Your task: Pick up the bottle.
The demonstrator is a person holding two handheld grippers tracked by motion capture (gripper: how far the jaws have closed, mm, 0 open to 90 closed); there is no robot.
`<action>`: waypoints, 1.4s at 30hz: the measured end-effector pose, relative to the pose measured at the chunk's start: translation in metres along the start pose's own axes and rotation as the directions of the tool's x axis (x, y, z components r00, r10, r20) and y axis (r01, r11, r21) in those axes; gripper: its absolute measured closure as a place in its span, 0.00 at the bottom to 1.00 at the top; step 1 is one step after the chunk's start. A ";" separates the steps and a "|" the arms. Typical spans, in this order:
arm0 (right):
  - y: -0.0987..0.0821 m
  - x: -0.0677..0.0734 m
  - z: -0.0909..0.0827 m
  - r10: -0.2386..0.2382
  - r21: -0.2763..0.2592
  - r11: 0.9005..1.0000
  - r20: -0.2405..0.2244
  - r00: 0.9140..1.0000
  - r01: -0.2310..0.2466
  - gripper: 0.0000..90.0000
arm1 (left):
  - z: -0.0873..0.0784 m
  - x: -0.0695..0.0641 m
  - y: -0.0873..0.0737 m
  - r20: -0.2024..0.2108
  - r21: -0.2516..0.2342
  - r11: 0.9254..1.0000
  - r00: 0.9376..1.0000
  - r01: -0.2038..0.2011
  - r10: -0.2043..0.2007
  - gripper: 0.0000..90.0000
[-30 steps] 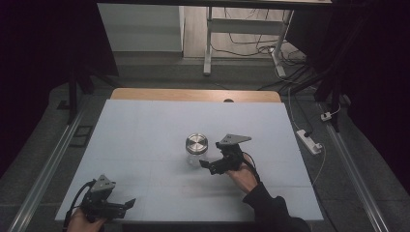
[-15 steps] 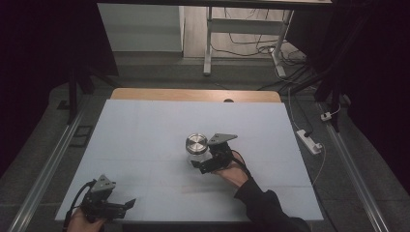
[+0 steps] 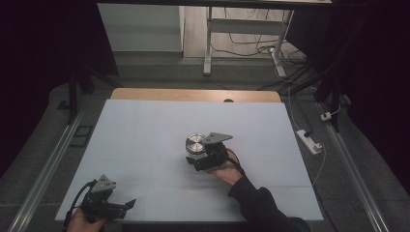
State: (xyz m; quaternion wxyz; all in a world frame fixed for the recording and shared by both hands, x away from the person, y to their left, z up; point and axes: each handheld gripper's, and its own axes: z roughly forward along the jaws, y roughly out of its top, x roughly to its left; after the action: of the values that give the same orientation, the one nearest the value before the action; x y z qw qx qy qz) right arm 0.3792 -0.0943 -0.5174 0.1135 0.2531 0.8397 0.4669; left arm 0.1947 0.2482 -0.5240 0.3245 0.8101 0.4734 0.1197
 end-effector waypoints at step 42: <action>0.011 0.011 -0.021 -0.087 -0.013 0.996 0.012 0.996 0.087 0.17 | 0.000 0.000 0.000 0.004 0.000 1.000 1.000 0.004 -0.004 0.05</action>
State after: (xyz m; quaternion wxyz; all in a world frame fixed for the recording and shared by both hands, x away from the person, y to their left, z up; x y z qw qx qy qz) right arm 0.3651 -0.0987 -0.4963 0.1404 0.2181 0.8460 0.4659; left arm 0.1948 0.2480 -0.5240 0.3256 0.8094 0.4743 0.1176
